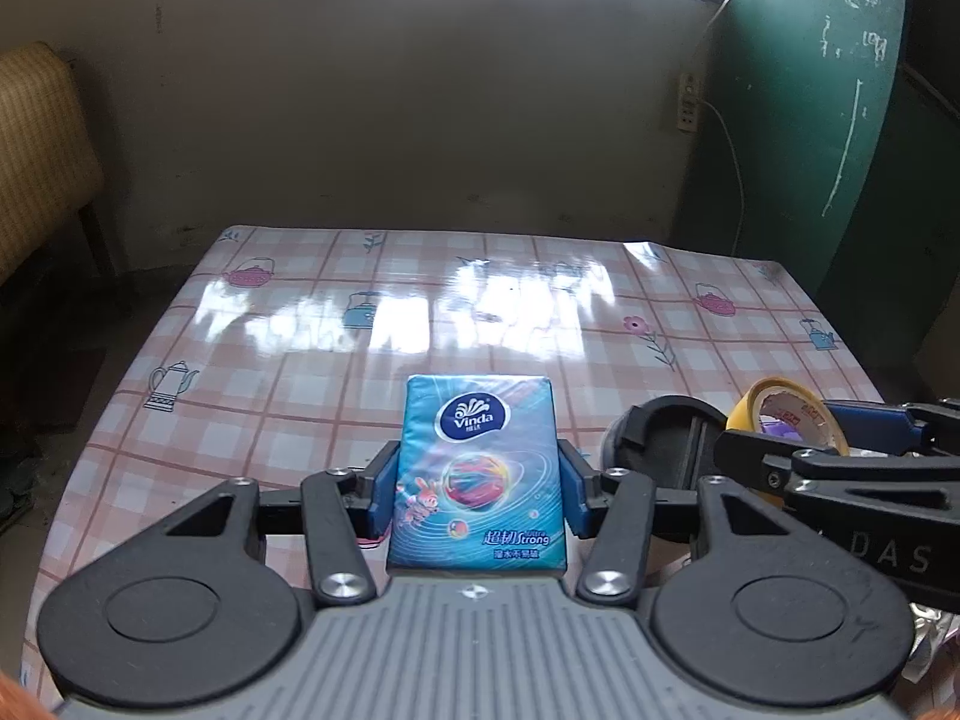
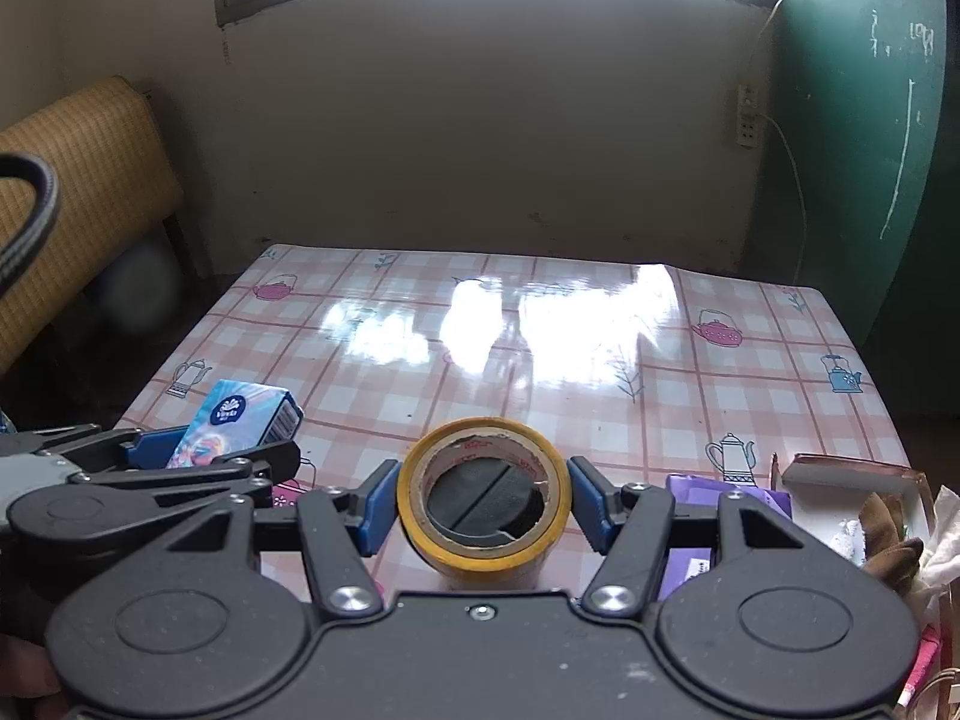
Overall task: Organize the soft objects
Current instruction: 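Carry the tissue pack in the left gripper while the right carries the tape roll to the box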
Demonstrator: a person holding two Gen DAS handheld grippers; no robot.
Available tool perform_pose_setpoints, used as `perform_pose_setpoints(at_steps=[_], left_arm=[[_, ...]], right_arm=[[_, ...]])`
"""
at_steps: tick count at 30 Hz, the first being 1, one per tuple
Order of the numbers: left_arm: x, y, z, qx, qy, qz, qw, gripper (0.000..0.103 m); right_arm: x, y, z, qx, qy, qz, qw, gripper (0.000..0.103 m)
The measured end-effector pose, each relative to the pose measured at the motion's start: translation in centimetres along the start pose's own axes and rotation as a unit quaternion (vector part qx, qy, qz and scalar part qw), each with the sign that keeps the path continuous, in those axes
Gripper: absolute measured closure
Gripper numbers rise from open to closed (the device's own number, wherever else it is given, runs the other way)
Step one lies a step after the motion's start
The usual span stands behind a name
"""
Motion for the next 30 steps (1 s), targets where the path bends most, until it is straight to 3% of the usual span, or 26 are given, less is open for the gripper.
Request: perform_pose_setpoints(at_steps=[30], left_arm=[[-0.3,-0.5,-6.1,0.04,-0.034,0.002,0.9986,0.05]], right_arm=[[0.5,1.5,-6.3,0.033,-0.035,-0.006,0.999,0.032]])
Point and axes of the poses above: each gripper's, at about its wrist camera, not at the fingertips, and y roughly against the way its jaws point, z to its left, x to its underside, the point moved 5 cm from there along -y, roughly the way its jaws point
